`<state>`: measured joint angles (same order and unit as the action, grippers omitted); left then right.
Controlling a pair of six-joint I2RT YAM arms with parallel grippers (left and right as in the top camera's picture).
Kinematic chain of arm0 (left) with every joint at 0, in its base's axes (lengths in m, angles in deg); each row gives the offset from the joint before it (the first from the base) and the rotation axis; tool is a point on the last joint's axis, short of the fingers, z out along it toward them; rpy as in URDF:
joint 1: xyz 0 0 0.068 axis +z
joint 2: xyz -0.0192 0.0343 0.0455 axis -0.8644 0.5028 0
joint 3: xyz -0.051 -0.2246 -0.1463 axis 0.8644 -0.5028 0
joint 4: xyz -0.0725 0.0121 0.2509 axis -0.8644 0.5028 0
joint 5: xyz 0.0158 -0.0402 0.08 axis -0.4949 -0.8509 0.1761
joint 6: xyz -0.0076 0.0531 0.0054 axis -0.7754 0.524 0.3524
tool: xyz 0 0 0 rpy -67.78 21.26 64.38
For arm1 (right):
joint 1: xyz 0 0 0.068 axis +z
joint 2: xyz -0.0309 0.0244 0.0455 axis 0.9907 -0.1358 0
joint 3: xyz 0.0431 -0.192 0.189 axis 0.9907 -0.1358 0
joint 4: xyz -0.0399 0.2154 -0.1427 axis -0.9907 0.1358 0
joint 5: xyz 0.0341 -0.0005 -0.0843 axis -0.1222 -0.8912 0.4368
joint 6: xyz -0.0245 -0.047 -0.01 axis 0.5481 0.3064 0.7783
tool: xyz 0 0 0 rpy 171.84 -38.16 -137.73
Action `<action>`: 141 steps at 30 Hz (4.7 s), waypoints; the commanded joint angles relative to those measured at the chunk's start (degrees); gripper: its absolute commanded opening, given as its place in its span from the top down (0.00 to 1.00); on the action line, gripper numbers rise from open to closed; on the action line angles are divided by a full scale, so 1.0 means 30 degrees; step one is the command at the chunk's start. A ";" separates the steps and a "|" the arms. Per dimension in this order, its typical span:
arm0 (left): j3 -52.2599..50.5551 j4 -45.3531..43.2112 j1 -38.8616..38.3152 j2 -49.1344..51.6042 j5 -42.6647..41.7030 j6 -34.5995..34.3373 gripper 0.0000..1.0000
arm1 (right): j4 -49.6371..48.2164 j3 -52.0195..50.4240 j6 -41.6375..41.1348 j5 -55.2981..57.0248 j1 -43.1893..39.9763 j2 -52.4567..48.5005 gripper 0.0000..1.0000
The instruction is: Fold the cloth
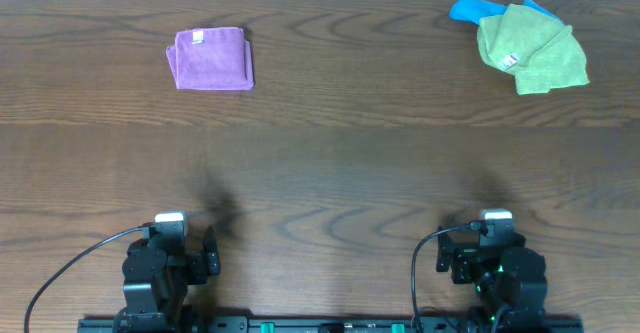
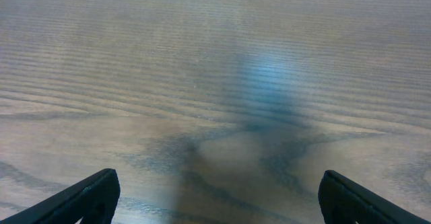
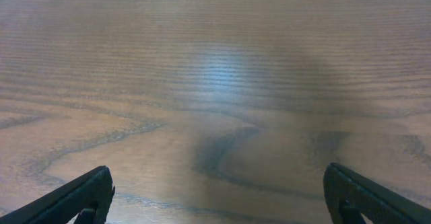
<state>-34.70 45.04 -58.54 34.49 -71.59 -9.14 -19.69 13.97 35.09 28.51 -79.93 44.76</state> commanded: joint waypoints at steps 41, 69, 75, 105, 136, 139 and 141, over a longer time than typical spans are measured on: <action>-0.0204 0.1224 -0.0080 -0.0211 0.0364 0.0066 0.04 | 0.0007 -0.0248 0.0299 -0.0124 -0.0138 0.0211 0.01; -0.0204 0.1224 -0.0080 -0.0211 0.0364 0.0066 0.05 | -0.0772 0.2055 -0.2390 0.0029 -0.2040 -0.4517 0.01; -0.0204 0.1224 -0.0080 -0.0211 0.0364 0.0066 0.05 | -0.0372 0.7635 -0.2353 0.0015 -0.3599 -1.1468 0.01; -0.0204 0.1224 -0.0080 -0.0211 0.0364 0.0066 0.05 | -0.0459 2.8363 -0.2288 -0.0503 -0.6076 -3.4716 0.01; -0.0204 0.1224 -0.0080 -0.0211 0.0364 0.0066 0.05 | -0.9916 2.8356 -0.6120 0.0889 -0.6317 -4.1907 0.07; -0.0204 0.1224 -0.0080 -0.0211 0.0364 0.0066 0.05 | -1.0178 2.8356 -0.6681 0.0809 -0.6390 -4.2264 0.11; -0.0204 0.1224 -0.0080 -0.0211 0.0364 0.0066 0.05 | -1.0360 2.8356 -0.6892 0.0670 -0.6411 -4.2453 0.14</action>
<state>-34.66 45.10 -58.54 34.23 -71.57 -9.14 -50.34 98.12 17.48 30.72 -98.49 -81.37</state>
